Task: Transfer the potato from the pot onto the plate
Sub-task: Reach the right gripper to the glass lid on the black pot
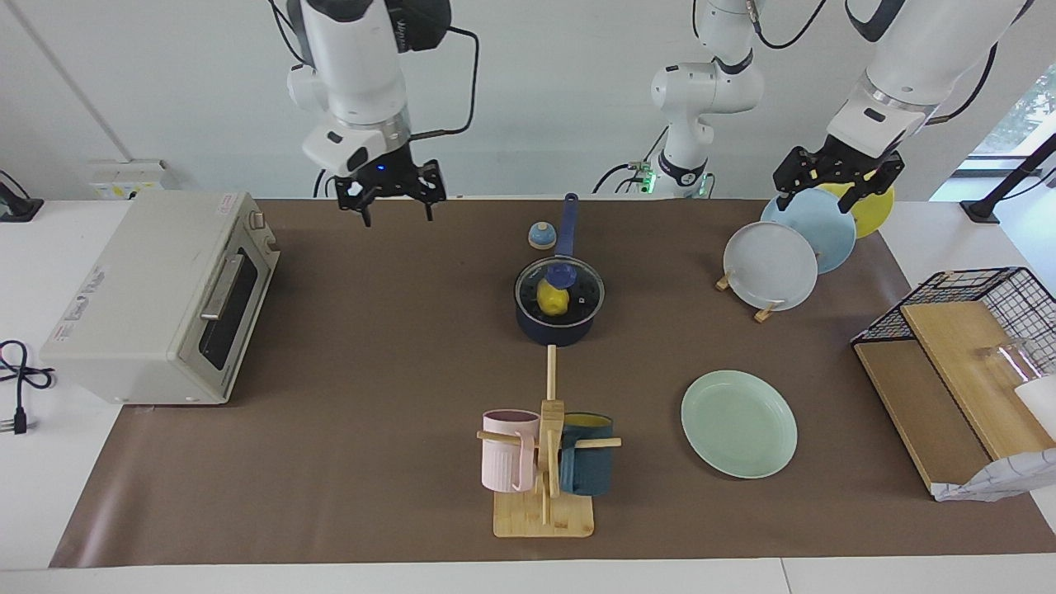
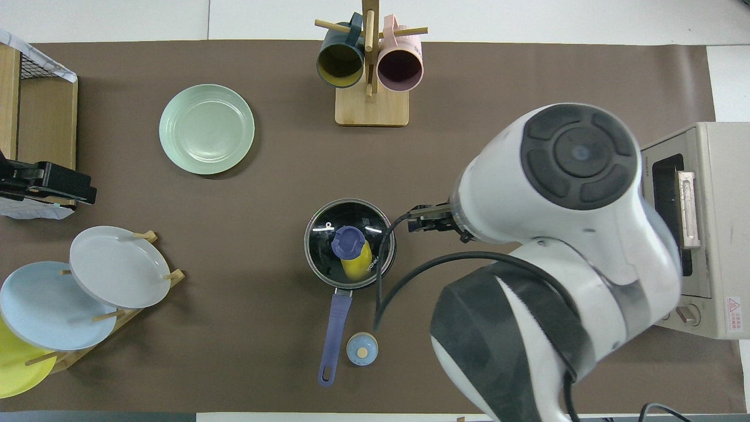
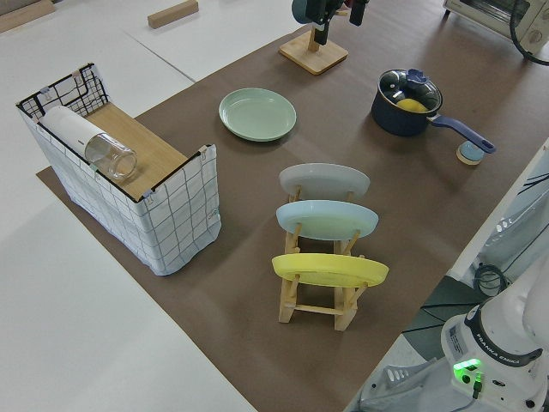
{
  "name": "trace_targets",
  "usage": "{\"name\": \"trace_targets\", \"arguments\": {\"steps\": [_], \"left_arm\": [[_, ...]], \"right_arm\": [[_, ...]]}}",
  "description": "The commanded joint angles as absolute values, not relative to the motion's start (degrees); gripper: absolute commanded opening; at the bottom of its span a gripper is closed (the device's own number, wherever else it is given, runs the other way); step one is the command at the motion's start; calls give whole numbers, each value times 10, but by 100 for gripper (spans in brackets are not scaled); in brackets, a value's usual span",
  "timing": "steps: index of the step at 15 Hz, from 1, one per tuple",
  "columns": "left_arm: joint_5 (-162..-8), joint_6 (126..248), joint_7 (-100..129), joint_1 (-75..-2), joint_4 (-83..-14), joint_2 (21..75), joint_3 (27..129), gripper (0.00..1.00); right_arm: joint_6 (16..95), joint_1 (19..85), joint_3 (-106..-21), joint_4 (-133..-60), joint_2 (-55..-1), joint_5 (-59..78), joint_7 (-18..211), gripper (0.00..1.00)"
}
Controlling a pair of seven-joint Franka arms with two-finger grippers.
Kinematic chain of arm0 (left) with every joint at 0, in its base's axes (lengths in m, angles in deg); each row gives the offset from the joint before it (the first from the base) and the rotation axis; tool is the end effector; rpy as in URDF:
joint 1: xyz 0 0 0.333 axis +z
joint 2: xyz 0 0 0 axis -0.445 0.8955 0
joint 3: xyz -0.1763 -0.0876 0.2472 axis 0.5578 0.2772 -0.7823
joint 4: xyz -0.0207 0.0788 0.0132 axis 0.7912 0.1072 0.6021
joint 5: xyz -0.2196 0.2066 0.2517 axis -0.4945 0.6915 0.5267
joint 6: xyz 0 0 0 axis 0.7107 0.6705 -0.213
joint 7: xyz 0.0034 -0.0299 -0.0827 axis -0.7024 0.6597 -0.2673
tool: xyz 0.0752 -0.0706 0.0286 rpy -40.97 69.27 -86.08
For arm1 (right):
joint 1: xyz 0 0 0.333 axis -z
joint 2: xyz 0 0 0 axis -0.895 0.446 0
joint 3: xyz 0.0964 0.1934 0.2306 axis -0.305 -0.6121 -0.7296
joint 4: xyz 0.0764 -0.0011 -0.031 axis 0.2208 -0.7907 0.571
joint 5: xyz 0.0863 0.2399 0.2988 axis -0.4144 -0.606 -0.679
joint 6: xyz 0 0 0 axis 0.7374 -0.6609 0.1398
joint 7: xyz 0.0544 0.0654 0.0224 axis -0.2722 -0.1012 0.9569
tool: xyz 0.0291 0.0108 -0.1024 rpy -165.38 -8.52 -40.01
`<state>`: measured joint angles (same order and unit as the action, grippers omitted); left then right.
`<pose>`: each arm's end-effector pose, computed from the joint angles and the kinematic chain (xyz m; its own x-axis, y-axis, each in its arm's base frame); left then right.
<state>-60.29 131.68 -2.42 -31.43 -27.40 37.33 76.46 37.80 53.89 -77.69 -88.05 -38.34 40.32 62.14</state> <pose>0.5324 -0.0603 0.6449 0.9895 -0.1327 -0.0568 -0.1322 -0.9911 0.0126 0.5088 0.2930 0.5527 0.9965 0.0823 -0.0123 0.0820 -0.9964 -0.0228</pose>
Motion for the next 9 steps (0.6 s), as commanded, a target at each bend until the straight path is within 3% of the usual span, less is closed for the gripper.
{"name": "trace_targets", "arguments": {"steps": [1,9], "left_arm": [[-600,1316,-20,-309,-283,364,770,100],[-600,1316,-20,-309,-283,364,770,100]], "right_arm": [[381,462,-778,-786,-291,421,535,100],[470,403,-782,-782,-221,483,468,100]]}}
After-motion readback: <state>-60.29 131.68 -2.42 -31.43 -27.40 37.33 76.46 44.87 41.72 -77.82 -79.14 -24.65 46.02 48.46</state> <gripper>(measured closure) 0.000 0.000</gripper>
